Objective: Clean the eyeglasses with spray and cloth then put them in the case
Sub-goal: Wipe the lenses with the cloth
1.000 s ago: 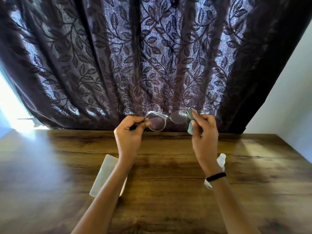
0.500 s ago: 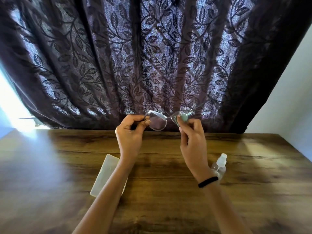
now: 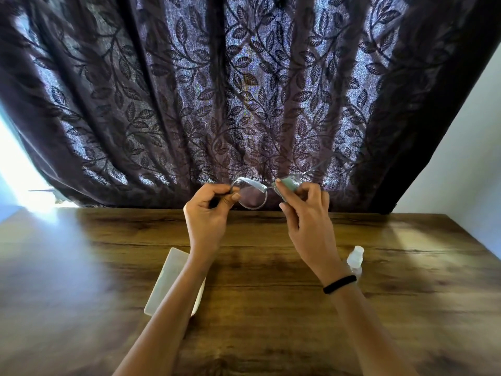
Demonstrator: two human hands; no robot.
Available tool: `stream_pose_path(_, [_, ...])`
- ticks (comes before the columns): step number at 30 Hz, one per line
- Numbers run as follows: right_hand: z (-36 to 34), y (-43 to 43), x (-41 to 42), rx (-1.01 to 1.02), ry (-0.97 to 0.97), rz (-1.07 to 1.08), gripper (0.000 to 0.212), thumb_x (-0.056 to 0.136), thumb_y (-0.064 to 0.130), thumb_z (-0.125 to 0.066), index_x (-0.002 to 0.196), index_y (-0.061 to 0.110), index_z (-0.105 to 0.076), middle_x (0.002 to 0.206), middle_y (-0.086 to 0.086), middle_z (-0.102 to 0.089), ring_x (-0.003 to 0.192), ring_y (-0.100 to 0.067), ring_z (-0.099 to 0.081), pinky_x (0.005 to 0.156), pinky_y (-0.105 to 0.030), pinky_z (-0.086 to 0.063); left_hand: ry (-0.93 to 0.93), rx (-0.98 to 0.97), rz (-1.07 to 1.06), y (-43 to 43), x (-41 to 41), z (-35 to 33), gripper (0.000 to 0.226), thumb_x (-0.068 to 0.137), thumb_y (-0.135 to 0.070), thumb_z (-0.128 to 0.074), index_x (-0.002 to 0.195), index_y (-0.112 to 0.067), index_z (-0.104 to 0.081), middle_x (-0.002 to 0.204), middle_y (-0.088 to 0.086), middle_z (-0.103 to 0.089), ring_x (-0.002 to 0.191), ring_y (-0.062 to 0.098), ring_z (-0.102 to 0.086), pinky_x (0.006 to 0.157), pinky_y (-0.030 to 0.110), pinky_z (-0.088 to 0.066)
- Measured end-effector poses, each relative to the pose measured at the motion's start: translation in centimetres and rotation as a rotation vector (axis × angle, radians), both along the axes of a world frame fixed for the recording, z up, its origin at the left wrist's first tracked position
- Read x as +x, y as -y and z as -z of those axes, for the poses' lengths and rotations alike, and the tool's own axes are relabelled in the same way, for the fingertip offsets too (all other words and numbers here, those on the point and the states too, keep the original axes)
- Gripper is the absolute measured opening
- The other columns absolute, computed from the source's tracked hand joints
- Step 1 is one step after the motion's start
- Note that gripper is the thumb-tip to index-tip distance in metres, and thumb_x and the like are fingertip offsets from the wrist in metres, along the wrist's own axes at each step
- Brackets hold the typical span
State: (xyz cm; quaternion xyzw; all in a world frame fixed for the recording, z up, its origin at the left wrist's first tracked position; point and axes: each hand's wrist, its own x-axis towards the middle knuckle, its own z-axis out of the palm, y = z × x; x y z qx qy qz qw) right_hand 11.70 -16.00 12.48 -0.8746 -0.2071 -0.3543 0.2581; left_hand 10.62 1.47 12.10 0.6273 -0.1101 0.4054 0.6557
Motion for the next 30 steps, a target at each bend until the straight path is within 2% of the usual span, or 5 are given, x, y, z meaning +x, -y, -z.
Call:
stream_pose_path(7, [-0.5,0.45,0.13,-0.055,0.003,0.121,0.046,0.087,0.019,-0.062,0.132,0.023,-0.05,0.103,-0.012,-0.046,0.091,-0.025,-0.039,0.07,-0.037,-0.053,0.013,0.02,0.0,0.04,-0.13,-0.18,0.024,0.074,-0.01,-0.068,0.077,-0.034,-0.068,0.076,-0.013,-0.068,0.077,0.012,-0.063,0.074,0.037,-0.052])
stream_pose_path(16, [-0.16,0.41,0.1,-0.025,0.003,0.183,0.044,0.088,0.023,-0.06,0.13,0.012,-0.051,0.101,-0.015,-0.049,0.088,-0.03,-0.043,0.066,-0.042,-0.054,0.033,0.068,-0.069,0.04,-0.34,-0.13,0.023,0.076,-0.002,-0.069,0.083,-0.024,-0.064,0.079,0.0,-0.066,0.076,0.011,-0.063,0.072,0.036,-0.053])
stream_pose_path(19, [-0.15,0.24,0.16,-0.004,-0.003,0.159,0.043,0.089,0.021,-0.059,0.131,0.014,-0.051,0.102,-0.015,-0.049,0.089,-0.028,-0.041,0.066,-0.04,-0.053,0.027,0.04,-0.061,0.05,-0.43,-0.32,0.027,0.075,-0.008,-0.069,0.08,-0.034,-0.066,0.078,-0.008,-0.067,0.076,0.013,-0.064,0.072,0.035,-0.054])
stream_pose_path(24, [-0.13,0.15,0.27,0.045,0.032,0.078,0.04,0.089,0.014,-0.06,0.127,0.023,-0.055,0.099,-0.012,-0.046,0.089,-0.018,-0.031,0.067,-0.037,-0.053,0.022,0.024,-0.058,-0.15,-0.45,-0.61,0.021,0.074,-0.013,-0.069,0.079,-0.033,-0.066,0.076,-0.01,-0.069,0.076,0.014,-0.064,0.072,0.035,-0.053])
stream_pose_path(30, [0.04,0.01,0.23,0.034,0.079,0.012,0.047,0.082,0.003,-0.065,0.123,0.025,-0.059,0.096,-0.012,-0.048,0.087,-0.02,-0.036,0.07,-0.024,-0.043,0.012,0.01,-0.06,0.08,-0.6,-0.67,0.026,0.073,-0.01,-0.068,0.076,-0.036,-0.067,0.075,-0.012,-0.069,0.075,0.012,-0.064,0.073,0.036,-0.054])
